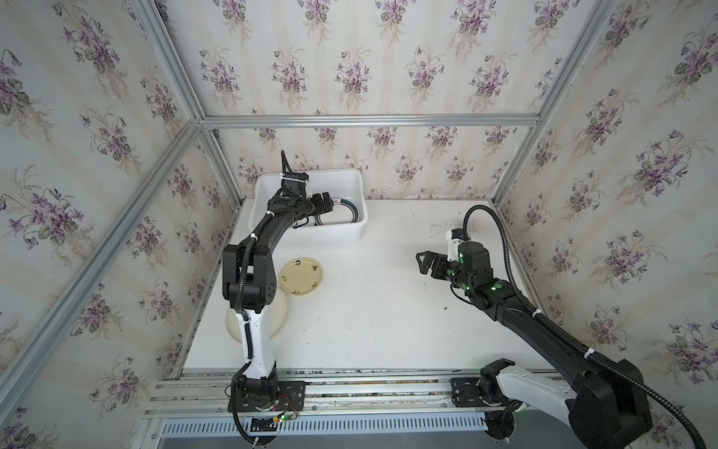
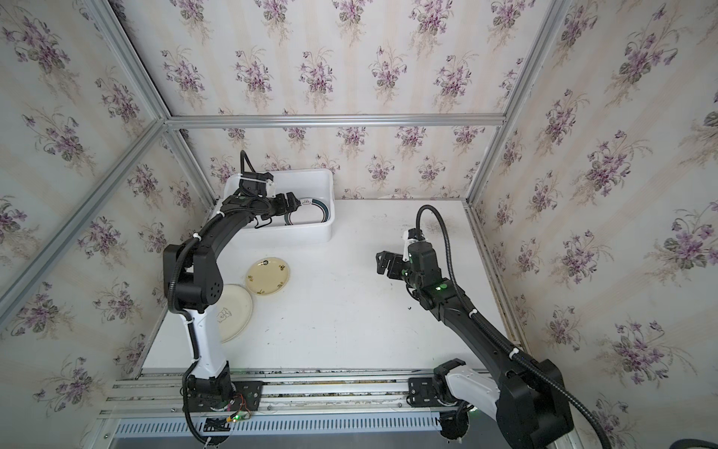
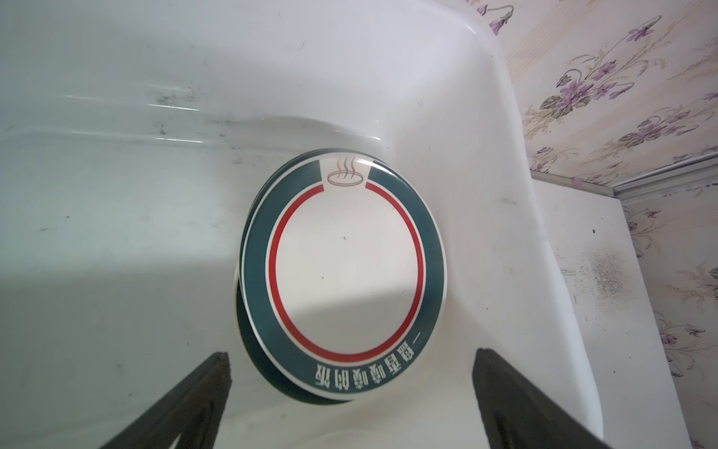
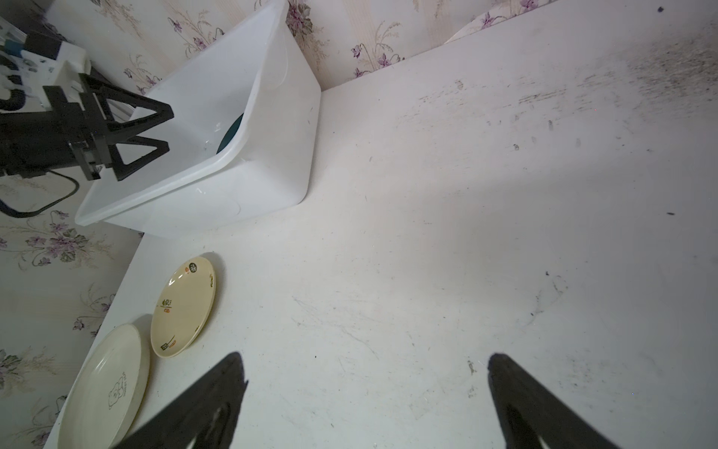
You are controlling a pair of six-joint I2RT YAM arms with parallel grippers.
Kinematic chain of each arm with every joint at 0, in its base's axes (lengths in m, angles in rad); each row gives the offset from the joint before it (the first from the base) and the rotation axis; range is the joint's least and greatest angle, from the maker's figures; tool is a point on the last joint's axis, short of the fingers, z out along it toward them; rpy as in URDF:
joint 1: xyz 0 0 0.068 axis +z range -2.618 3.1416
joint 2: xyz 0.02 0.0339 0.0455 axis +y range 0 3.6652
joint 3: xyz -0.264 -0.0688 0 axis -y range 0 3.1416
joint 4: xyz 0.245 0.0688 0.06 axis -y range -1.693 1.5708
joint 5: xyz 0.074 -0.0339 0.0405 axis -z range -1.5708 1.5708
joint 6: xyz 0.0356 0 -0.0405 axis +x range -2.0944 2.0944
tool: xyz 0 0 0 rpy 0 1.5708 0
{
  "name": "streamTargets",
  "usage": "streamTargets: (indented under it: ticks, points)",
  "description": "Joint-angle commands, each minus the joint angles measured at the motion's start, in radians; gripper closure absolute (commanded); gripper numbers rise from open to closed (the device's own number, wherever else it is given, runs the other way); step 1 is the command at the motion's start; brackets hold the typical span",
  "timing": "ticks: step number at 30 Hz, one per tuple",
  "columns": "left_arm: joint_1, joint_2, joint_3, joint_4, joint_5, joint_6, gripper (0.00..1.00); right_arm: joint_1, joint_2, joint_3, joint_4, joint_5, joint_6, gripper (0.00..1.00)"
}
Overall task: Place the plates into the plastic bin on the countertop
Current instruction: Place the plate in the plastic bin.
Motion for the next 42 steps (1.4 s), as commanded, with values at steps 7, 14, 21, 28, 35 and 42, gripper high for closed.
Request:
streamTargets:
  ticks: [7,14,21,28,35,42]
  points:
    - [-0.033,-0.268,-0.186,0.010,-0.219,0.042,0.00,0.000,-0.012,-0.023,0.057,-0.012,0.000,0.00]
    - [-0.036,-0.603,-0.506,0.070,-0.293,0.015,0.00,0.001,-0.008,-0.030,0.102,-0.049,-0.015,0.00]
    - [-0.036,-0.873,-0.823,0.141,-0.285,-0.048,0.01,0.008,-0.041,-0.046,0.104,-0.077,-0.087,0.00]
    - [-0.034,-0.967,-1.003,0.113,-0.270,-0.098,0.01,0.008,-0.082,-0.087,0.128,-0.170,-0.104,0.00]
    - [-0.019,-0.890,-1.022,0.106,-0.225,-0.118,0.00,0.008,-0.134,-0.105,0.122,-0.184,-0.126,0.00]
    - [0.060,-0.768,-1.036,0.153,-0.185,-0.103,0.00,0.009,-0.154,-0.125,0.119,-0.190,-0.102,0.00]
